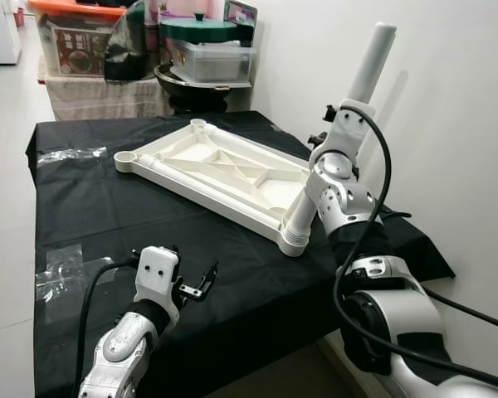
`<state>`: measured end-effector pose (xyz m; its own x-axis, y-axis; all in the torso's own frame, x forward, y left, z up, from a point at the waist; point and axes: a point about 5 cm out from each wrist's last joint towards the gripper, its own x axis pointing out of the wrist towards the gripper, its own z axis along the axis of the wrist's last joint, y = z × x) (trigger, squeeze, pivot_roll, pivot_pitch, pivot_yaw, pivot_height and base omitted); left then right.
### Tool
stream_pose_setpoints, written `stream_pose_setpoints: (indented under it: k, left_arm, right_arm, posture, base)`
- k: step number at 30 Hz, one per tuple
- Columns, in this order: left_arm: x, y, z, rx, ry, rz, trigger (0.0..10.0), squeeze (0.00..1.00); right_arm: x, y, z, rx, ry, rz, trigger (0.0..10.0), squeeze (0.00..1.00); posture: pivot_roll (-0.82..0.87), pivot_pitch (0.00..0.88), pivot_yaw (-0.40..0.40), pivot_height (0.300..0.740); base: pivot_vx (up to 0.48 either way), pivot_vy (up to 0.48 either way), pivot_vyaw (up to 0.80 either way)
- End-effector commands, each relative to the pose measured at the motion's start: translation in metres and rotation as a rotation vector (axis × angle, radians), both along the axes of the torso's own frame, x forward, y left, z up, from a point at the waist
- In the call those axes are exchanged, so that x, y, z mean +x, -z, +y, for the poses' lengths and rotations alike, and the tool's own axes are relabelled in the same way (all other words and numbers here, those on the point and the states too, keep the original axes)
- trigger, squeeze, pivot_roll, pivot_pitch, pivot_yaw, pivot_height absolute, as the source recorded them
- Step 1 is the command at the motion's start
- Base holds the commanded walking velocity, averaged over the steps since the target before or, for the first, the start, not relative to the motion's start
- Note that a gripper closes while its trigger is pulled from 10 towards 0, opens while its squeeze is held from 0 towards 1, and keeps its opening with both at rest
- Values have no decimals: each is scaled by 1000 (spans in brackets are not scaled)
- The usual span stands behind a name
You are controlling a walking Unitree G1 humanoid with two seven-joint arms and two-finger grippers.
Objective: Building children table
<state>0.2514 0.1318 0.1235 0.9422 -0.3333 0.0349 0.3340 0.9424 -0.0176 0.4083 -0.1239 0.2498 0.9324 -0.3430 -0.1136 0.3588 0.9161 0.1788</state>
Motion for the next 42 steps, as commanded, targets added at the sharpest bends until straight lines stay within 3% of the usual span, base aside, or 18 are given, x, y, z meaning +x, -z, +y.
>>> stream_pose_setpoints:
  k: [1, 2, 3, 4, 5, 8, 9, 12, 13, 16, 20, 22, 23, 27, 28, 34, 42]
  left_arm:
    - [-2, 3, -4, -1, 9, 10, 10000, 0]
    - [-2, 3, -4, -1, 9, 10, 10000, 0]
    - [-1, 2, -4, -1, 9, 10, 10000, 0]
    - [-1, 2, -4, -1, 9, 10, 10000, 0]
    - [-1, 2, -4, 0, 9, 10, 10000, 0]
    - [-1, 2, -3, 1, 12, 11, 10000, 0]
    - [-1, 2, -4, 1, 14, 11, 10000, 0]
    - [-1, 2, -4, 1, 16, 11, 10000, 0]
    - [-1, 2, -4, 0, 16, 10, 10000, 0]
    - [-1, 2, -4, 0, 16, 10, 10000, 0]
    - [-1, 1, -3, -2, 13, 8, 10000, 0]
    - [-2, 2, -2, -2, 10, 10, 10000, 0]
    - [-2, 2, -2, -2, 10, 10, 10000, 0]
    - [-3, 3, -3, -4, 15, 12, 10000, 0]
    - [-3, 3, -3, -4, 15, 12, 10000, 0]
    - [0, 2, -4, -2, 21, 7, 10000, 0]
    - [1, 1, -3, 2, 26, 2, 10000, 0]
  right_arm:
    - [-5, 49, 1, 63, -5, 199, 0, 0]
    - [-5, 49, 1, 63, -5, 199, 0, 0]
    - [-5, 49, 3, 69, -13, 204, 3529, 0]
    - [-5, 49, 3, 69, -13, 204, 3529, 0]
    - [-4, 49, 4, 72, -28, 206, 10000, 0]
    - [-4, 45, 6, 102, -50, 177, 10000, 0]
    - [-4, 42, 6, 105, -52, 163, 10000, 1000]
    - [-3, 37, 6, 109, -63, 151, 10000, 1000]
    - [-2, 35, 6, 112, -69, 147, 10000, 0]
    - [-2, 35, 6, 112, -69, 147, 10000, 0]
    - [-4, 9, -5, 91, -183, 54, 10000, 0]
    - [-8, -10, -29, 35, -299, -23, 10000, 0]
    - [-8, -10, -29, 35, -299, -23, 10000, 0]
    - [-11, -28, -58, -66, -506, -90, 10000, 0]
    - [-11, -28, -58, -66, -506, -90, 10000, 0]
    - [-16, -27, -72, -43, -778, -105, 10000, 0]
    - [-14, -19, -84, -74, -857, -100, 10000, 0]
  posture:
    - [73, 0, -126, 740]
    - [73, 0, -126, 740]
    - [74, 0, -125, 740]
    - [74, 0, -125, 740]
    - [73, 0, -122, 740]
    - [71, 0, -118, 740]
    - [70, 0, -115, 740]
    - [71, 0, -115, 740]
    - [71, 0, -115, 740]
    - [71, 0, -115, 740]
    - [75, 0, -114, 740]
    - [73, 0, -117, 740]
    - [73, 0, -117, 740]
    - [62, 0, -110, 740]
    - [62, 0, -110, 740]
    - [61, 0, -106, 740]
    - [71, 0, -106, 740]
  base:
    - [0, 0, 0]
    - [0, 0, 0]
    - [0, 0, 0]
    - [0, 0, 0]
    - [0, 0, 0]
    - [0, 0, 0]
    - [0, 0, 0]
    - [0, 0, 0]
    - [0, 0, 0]
    - [0, 0, 0]
    - [0, 0, 0]
    - [0, 0, 0]
    - [0, 0, 0]
    - [0, 0, 0]
    - [0, 0, 0]
    - [0, 0, 0]
    - [0, 0, 0]
